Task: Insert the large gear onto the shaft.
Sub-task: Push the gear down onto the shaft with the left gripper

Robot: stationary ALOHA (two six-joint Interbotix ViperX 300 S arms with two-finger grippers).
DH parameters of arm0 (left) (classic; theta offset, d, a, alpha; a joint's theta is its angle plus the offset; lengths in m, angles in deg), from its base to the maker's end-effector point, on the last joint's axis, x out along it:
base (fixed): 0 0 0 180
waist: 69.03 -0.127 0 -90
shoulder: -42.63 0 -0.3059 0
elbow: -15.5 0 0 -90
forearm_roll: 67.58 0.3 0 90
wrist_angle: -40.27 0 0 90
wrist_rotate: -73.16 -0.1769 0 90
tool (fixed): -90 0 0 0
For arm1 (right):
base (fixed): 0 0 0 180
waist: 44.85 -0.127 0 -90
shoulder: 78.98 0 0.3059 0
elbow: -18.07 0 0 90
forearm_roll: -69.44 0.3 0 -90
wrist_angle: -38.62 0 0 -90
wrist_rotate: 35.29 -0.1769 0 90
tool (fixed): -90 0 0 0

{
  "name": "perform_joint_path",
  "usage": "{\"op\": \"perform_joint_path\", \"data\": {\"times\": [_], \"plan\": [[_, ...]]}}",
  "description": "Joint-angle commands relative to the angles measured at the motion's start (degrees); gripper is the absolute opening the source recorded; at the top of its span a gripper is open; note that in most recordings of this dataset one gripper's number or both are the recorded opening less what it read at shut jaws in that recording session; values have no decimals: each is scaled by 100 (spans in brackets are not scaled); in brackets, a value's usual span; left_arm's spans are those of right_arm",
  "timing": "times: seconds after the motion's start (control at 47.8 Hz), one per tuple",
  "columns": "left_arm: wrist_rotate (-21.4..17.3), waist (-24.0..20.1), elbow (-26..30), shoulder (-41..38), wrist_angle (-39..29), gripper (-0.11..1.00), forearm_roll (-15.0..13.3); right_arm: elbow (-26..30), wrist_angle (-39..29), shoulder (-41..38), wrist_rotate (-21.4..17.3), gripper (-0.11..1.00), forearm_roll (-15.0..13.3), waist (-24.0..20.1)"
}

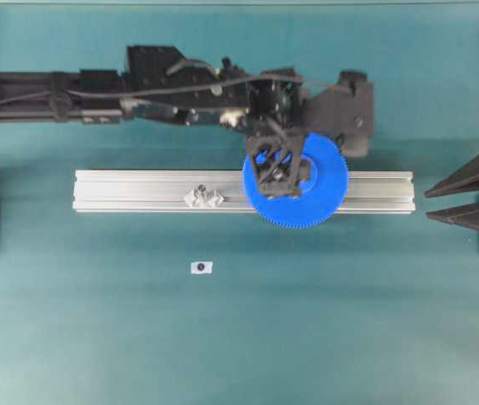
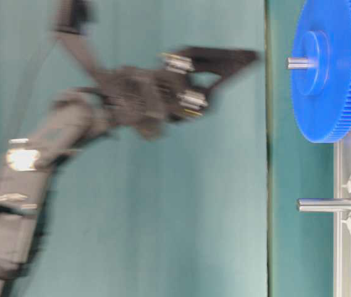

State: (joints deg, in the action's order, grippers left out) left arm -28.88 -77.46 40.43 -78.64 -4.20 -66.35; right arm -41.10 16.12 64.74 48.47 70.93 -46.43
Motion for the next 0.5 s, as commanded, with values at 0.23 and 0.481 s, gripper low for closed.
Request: {"op": "perform_joint_path", "data": {"times": [0.23, 0.481], "plan": [[53, -9, 272, 510, -633, 72, 26, 62, 62, -44, -53, 43, -9, 26], [272, 62, -703, 255, 220, 72, 9, 88, 44, -44, -53, 43, -9, 26]]}}
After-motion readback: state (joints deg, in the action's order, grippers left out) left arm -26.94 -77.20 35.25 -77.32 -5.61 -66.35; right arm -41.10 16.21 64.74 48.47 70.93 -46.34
